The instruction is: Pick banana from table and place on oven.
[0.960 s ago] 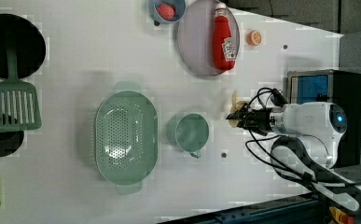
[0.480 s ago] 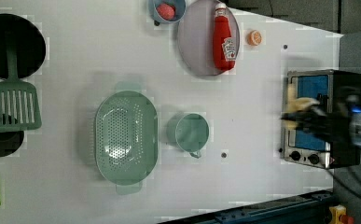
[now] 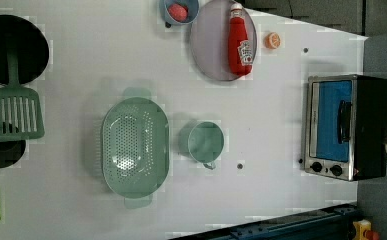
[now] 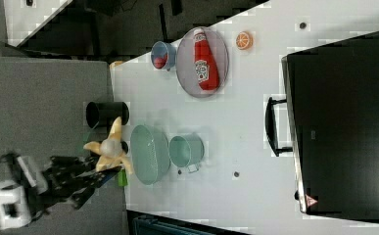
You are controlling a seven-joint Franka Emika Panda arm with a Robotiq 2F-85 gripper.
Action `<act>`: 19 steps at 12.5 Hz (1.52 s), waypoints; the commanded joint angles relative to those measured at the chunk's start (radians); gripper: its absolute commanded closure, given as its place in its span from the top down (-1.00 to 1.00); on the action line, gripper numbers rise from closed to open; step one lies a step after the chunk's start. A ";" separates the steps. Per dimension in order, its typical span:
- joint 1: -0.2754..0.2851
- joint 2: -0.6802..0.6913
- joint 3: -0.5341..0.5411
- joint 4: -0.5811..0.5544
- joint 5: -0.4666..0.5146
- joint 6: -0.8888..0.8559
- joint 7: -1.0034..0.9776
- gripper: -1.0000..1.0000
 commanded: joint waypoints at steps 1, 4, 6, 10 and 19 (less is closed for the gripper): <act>-0.013 0.092 -0.081 0.002 -0.002 -0.028 -0.036 -0.50; -0.031 0.140 -0.235 0.005 -0.011 -0.016 -0.232 -0.50; -0.036 0.204 -0.355 0.016 -0.024 0.034 -0.373 -0.50; -0.037 0.368 -0.546 0.050 -0.024 0.262 -0.767 -0.50; -0.041 0.634 -0.665 0.209 -0.010 0.343 -1.083 -0.25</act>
